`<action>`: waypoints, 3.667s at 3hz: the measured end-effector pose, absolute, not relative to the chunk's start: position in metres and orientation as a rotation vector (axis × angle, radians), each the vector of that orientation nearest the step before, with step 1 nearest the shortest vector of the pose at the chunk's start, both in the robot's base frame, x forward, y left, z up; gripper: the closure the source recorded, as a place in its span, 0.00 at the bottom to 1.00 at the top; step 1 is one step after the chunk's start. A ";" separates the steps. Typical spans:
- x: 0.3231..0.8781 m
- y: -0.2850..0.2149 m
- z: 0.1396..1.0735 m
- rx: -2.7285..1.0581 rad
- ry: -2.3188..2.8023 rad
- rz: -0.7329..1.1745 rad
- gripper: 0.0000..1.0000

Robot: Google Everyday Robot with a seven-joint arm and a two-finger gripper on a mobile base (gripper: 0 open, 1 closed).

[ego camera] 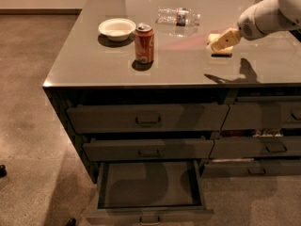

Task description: Place sponge into bottom drawer

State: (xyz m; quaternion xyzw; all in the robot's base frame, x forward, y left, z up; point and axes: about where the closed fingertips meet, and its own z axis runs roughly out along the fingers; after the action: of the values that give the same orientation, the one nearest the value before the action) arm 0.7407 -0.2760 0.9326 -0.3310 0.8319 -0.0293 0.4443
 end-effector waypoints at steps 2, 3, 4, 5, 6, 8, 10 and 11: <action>0.776 -0.285 0.886 -0.634 2.149 0.019 0.00; 0.789 -0.286 0.872 -0.584 2.165 0.051 0.18; 0.796 -0.292 0.863 -0.539 2.186 0.061 0.41; 0.798 -0.295 0.858 -0.523 2.202 0.073 0.65; 0.789 -0.296 0.875 -0.551 2.176 0.115 0.88; 0.674 -0.310 0.961 -0.777 1.933 0.153 1.00; 0.612 -0.329 0.942 -0.831 1.914 0.190 1.00; 0.594 -0.321 0.927 -0.928 1.905 0.247 1.00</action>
Offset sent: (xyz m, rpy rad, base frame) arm 0.0557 -0.0136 -0.0714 0.2126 0.0967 -0.1744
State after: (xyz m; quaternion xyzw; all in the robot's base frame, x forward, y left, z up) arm 0.5940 -0.3210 0.9270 -0.3808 0.7819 0.1013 0.4830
